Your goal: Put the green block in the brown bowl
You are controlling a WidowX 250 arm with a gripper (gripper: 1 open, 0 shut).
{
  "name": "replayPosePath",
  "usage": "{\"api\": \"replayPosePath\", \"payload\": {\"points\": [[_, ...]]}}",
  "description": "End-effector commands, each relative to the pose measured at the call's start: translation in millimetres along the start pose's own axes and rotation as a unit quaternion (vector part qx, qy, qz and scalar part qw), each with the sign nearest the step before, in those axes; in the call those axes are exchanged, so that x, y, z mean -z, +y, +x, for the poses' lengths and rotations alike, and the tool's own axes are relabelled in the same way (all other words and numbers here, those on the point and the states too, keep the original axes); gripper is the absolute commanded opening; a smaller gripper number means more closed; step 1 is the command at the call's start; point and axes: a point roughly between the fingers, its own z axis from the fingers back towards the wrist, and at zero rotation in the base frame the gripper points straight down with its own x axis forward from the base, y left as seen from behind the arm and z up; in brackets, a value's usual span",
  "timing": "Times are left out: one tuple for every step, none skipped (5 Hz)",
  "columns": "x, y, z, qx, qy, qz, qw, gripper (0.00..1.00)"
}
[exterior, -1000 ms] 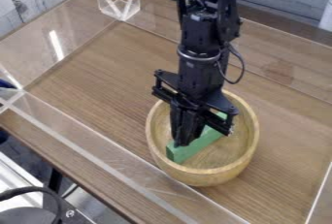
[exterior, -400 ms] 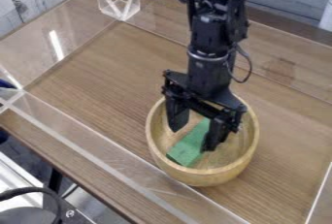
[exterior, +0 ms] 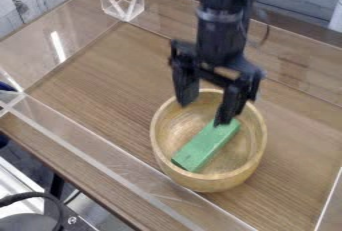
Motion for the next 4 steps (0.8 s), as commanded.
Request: {"api": "replayPosePath", "payload": {"points": [[-45.4,-1,2.2,-0.01,-0.054,-0.002,0.9985,1.0],[-42.3,5,12.6,-0.016,-0.073,0.004,0.9972,1.0],[-34.0,6,15.7,-0.019,-0.078,0.01,0.9967,1.0],[-27.1,9,17.7,-0.014,-0.068,0.003,0.9976,0.0]]}}
